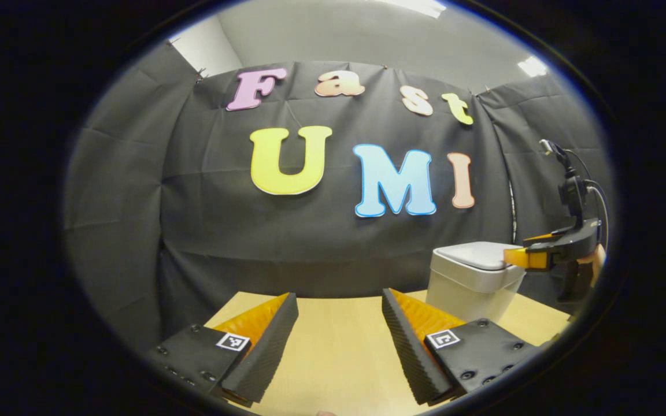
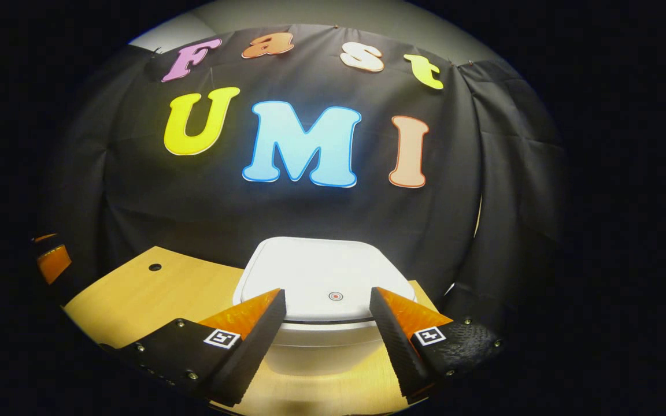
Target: Press the lid of the desktop garbage bin to open it, pick up the crumpled paper on the desktop and throw it into the bin, then pick up the pop can on the desktop and drop it into the bin, and finally close the garbage bin lid.
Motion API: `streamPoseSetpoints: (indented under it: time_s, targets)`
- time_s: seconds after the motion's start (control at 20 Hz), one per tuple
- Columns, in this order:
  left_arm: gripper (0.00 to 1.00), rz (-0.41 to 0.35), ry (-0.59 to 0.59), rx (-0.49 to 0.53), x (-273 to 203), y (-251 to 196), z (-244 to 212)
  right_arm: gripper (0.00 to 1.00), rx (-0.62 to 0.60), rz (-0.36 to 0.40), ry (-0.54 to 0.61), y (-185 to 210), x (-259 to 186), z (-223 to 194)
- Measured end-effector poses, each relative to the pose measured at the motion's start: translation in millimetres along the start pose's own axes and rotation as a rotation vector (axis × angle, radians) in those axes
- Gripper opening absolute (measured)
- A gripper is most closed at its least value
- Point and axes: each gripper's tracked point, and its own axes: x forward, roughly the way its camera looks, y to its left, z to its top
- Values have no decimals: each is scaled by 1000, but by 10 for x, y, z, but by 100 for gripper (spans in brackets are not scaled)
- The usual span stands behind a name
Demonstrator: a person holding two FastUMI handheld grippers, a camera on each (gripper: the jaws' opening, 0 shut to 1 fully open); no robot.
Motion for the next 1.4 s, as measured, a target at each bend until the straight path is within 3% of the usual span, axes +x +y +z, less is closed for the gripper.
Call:
streamPoseSetpoints:
  time_s: [0.25,0.45,1.05,1.4]
  targets:
    - [100,7,4,-11,-27,-46,-34,94,33,30,30,23,21,-67]
    - [100,25,-1,-3,6,-32,22,95,146,55,78,11,77,-119]
    - [100,5,-7,22,228,-242,108,95,38,103,166,-12,175,-62]
    - [100,-7,-16,31,368,-270,161,95,60,133,209,-3,194,-83]
